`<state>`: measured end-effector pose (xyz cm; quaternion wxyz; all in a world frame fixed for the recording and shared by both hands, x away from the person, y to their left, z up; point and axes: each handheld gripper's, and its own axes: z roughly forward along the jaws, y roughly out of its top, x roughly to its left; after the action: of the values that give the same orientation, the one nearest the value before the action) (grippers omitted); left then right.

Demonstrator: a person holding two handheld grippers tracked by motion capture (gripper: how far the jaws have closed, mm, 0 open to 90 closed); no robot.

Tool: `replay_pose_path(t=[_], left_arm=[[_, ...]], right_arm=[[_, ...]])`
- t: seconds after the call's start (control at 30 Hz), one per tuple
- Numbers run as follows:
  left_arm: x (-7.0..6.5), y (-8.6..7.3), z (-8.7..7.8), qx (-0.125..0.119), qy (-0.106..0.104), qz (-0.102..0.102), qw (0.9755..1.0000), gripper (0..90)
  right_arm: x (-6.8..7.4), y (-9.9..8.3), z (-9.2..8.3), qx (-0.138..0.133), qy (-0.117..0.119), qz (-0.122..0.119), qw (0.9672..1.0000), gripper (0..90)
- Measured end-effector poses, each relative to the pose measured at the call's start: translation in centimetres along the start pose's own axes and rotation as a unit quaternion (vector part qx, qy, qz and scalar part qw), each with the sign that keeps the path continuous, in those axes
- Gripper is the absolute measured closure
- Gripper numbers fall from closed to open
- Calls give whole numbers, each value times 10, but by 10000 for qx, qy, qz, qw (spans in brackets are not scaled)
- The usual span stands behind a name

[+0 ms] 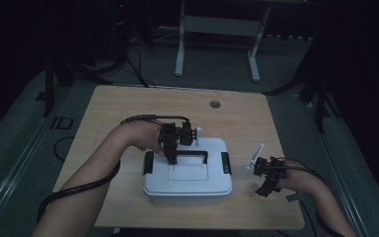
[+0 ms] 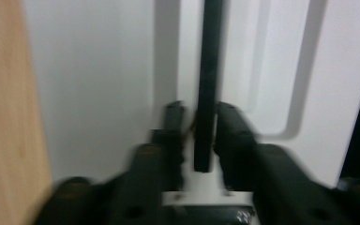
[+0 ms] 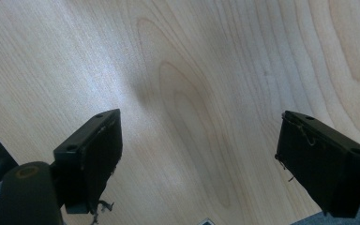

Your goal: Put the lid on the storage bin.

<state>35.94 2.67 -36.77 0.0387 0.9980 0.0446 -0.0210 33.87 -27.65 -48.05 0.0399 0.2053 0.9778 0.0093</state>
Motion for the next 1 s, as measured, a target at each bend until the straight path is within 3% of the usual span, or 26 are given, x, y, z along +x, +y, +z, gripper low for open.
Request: replay_pose_path(t=[0.13,0.17,0.27,0.4,0.63,0.8,1.0], left_arm=[[3,-6,-5,-309,350,-235,9986,361],[5,-9,-5,-338,338,-311,9984,332],[3,-15,-6,-357,383,-239,9983,141],[3,-22,-6,-513,348,-290,9977,24],[4,-46,-4,-890,608,-344,9936,21],[4,-65,-2,-1084,555,-438,9916,21],[0,-85,-2,-1289,663,-557,9879,21]], right_arm=[[0,1,-1,-15,-14,-25,10000,142],[0,1,-1,-16,-17,-20,10000,142],[0,1,-2,-23,-33,-26,10000,142],[0,2,-3,-37,-37,-26,10000,142],[0,1,-2,-83,-39,9,10000,142],[0,1,-1,-109,-39,35,9999,142],[1,1,-1,-127,-38,46,9999,142]])
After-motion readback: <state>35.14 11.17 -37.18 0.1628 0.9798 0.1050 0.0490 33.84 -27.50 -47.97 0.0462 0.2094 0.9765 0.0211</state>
